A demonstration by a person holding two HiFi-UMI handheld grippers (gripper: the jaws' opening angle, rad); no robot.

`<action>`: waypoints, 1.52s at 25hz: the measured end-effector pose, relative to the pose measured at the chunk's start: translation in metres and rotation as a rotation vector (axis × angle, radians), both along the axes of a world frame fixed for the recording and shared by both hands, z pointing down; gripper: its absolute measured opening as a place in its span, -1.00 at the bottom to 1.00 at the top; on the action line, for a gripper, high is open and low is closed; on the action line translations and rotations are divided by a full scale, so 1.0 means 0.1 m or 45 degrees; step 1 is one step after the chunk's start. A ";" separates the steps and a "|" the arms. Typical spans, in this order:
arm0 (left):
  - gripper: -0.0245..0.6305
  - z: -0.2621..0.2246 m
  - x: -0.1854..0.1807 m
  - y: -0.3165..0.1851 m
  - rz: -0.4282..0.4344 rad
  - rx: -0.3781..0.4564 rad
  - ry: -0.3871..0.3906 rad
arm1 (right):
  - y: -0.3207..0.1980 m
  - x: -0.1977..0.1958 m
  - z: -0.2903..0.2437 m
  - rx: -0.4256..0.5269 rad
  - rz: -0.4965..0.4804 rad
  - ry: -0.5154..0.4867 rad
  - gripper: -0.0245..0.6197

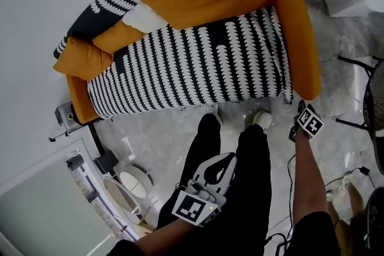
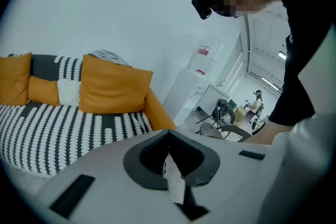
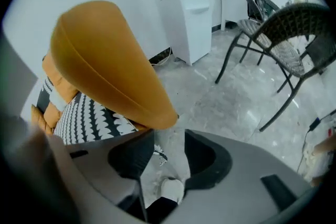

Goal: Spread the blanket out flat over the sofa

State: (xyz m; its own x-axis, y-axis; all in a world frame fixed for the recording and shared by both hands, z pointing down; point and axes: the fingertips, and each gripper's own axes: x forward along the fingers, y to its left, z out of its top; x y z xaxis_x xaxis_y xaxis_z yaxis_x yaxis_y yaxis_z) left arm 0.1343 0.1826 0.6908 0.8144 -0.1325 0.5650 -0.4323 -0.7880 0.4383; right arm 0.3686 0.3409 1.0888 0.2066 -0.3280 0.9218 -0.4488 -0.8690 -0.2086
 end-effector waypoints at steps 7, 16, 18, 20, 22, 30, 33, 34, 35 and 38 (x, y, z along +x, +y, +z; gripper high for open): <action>-0.90 -0.87 -0.13 -0.42 -0.156 0.097 0.078 | -0.40 -0.27 -1.61 0.126 -0.383 0.115 -0.37; -0.90 -1.73 -1.22 -1.21 -0.435 0.287 0.118 | -2.06 -1.51 -4.37 0.575 -0.874 0.286 -0.37; -0.90 -1.91 -1.58 -1.41 -0.468 0.339 0.130 | -2.44 -1.94 -4.88 0.684 -0.920 0.319 -0.38; -0.90 -2.05 -1.94 -1.60 -0.503 0.369 0.140 | -2.79 -2.43 -5.32 0.789 -0.962 0.334 -0.52; -0.90 -2.18 -2.29 -1.80 -0.531 0.394 0.140 | -3.08 -2.92 -5.70 0.860 -1.008 0.351 -0.72; -0.90 -2.79 -3.49 -2.71 -0.566 0.515 0.230 | -4.05 -4.61 -6.81 0.992 -1.224 0.505 -0.77; -0.90 -3.01 -3.81 -3.03 -0.557 0.554 0.269 | -4.36 -5.01 -7.05 1.039 -1.230 0.572 -0.80; -0.90 -3.07 -3.90 -3.12 -0.550 0.564 0.280 | -4.45 -5.12 -7.10 1.048 -1.228 0.590 -0.80; -0.90 -3.13 -3.99 -3.22 -0.543 0.580 0.287 | -4.54 -5.22 -7.13 1.049 -1.226 0.599 -0.80; -0.90 -3.32 -4.20 -3.43 -0.530 0.642 0.302 | -4.71 -5.48 -7.19 1.036 -1.229 0.620 -0.80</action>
